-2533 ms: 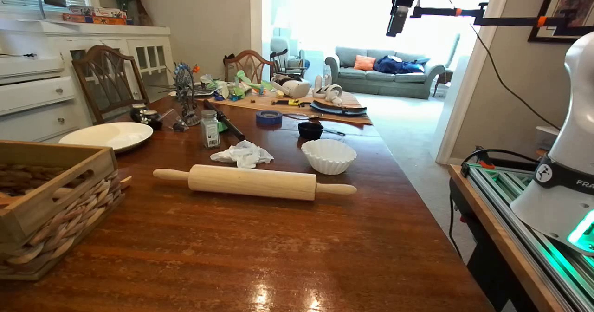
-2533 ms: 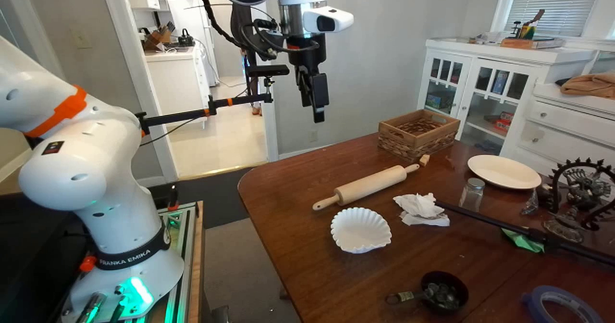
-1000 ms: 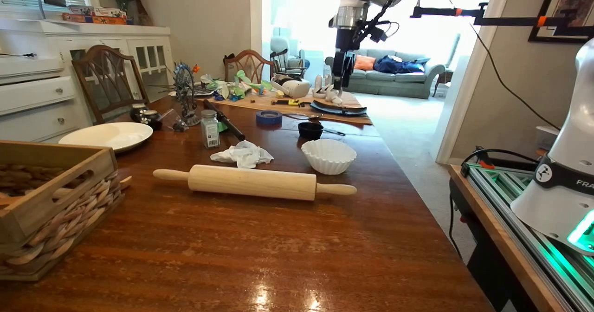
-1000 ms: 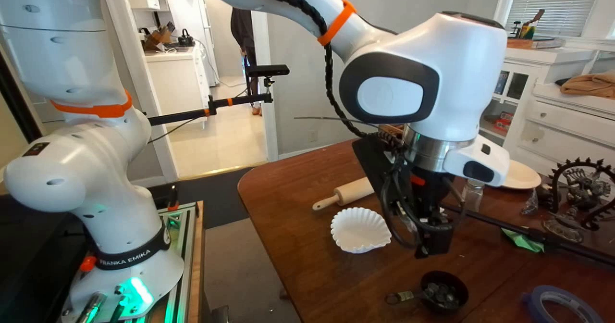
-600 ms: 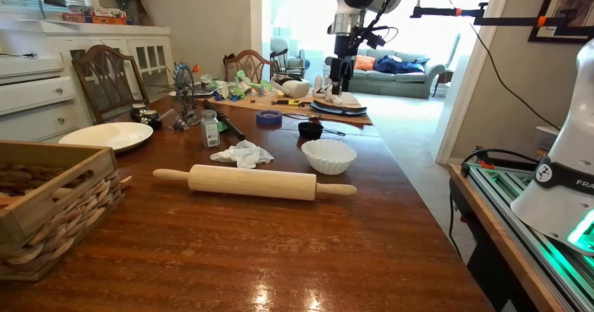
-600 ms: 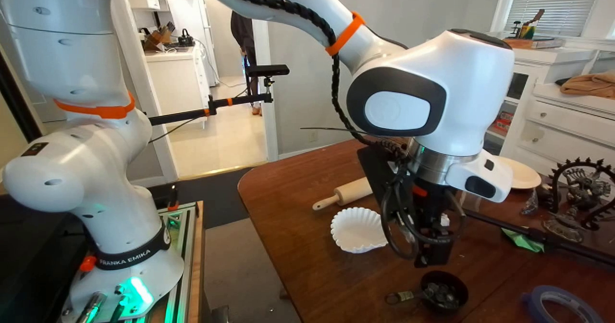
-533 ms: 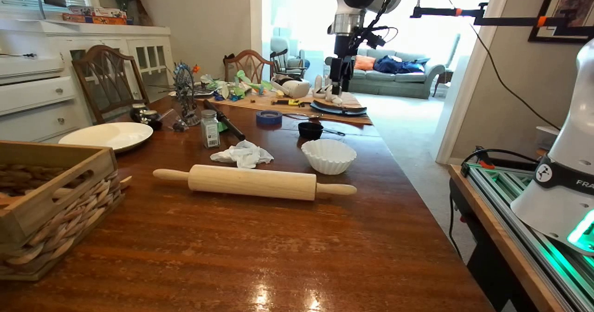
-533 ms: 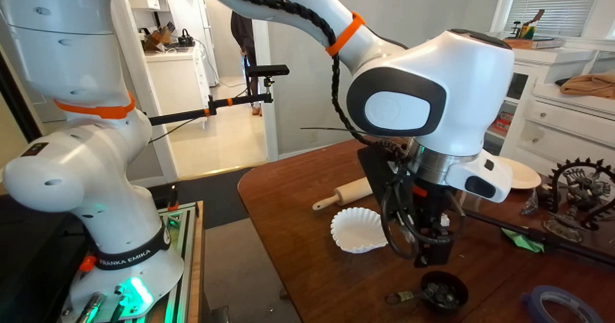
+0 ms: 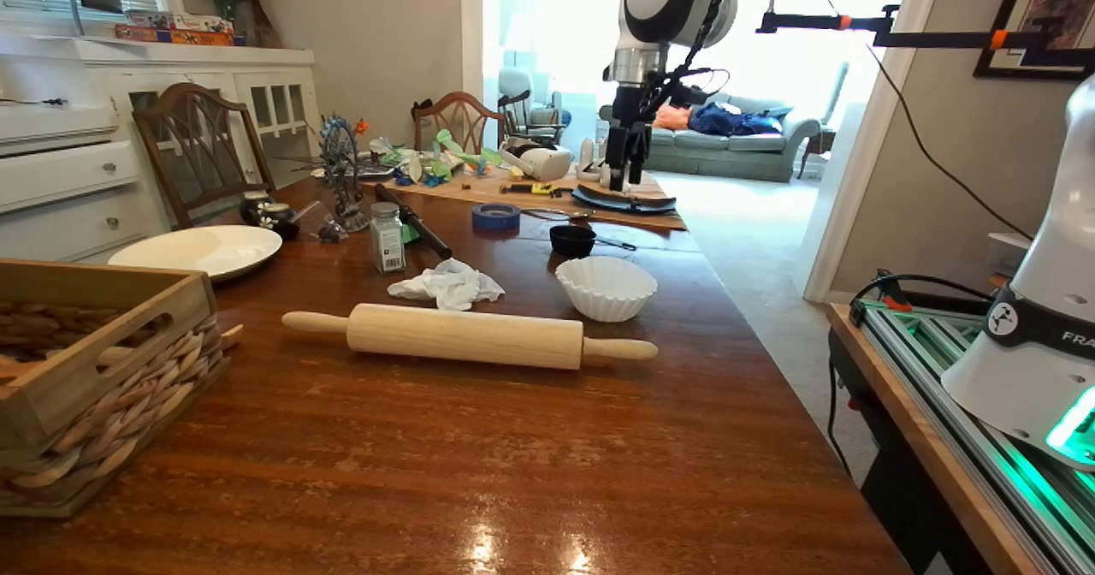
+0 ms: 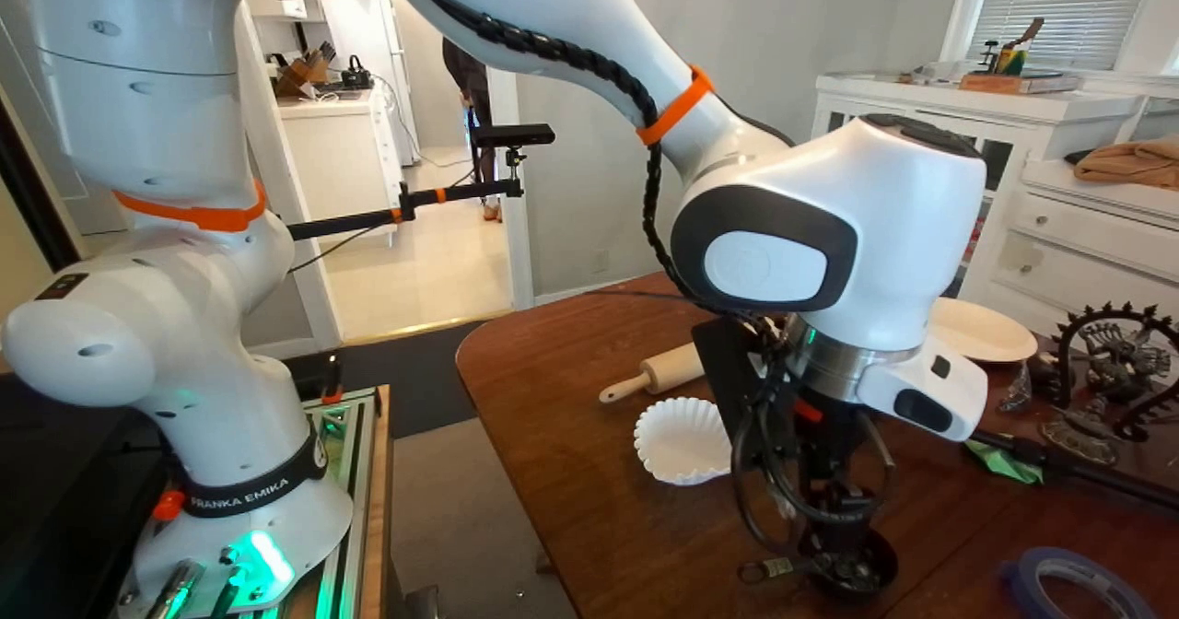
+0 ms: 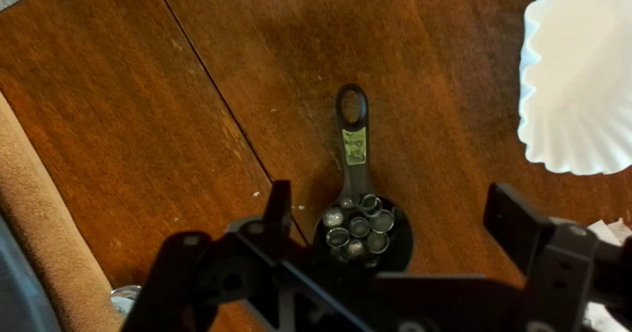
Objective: Pour the contents of the black pot into the white cupcake holder
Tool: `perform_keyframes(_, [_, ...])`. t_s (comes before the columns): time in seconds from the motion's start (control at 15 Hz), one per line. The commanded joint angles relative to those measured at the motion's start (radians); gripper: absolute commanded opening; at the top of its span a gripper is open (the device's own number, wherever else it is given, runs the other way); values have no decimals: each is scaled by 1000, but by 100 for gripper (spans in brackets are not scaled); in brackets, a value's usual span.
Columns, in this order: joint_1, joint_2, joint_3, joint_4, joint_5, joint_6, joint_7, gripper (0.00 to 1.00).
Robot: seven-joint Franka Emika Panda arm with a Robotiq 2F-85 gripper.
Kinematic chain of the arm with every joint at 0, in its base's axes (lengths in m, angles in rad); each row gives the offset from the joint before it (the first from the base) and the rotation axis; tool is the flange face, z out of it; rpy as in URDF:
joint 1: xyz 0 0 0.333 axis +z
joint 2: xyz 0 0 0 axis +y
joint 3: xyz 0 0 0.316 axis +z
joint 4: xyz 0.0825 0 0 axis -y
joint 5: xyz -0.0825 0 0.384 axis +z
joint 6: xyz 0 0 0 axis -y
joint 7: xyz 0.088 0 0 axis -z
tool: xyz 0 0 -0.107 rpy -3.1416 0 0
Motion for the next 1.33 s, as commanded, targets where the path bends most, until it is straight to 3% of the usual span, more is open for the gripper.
perform_keyframes(0.0, [-37, 59, 29, 13, 31, 50, -25, 100])
perform_keyframes(0.53, [-47, 155, 74, 15, 4, 165, -17, 100])
perform_keyframes(1.13, [-78, 238, 103, 53, 2, 183, -32, 100])
perform_keyframes(1.2, [-84, 245, 106, 58, 1, 183, -38, 94])
perform_keyframes(1.27, [-90, 250, 109, 62, 3, 182, -45, 75])
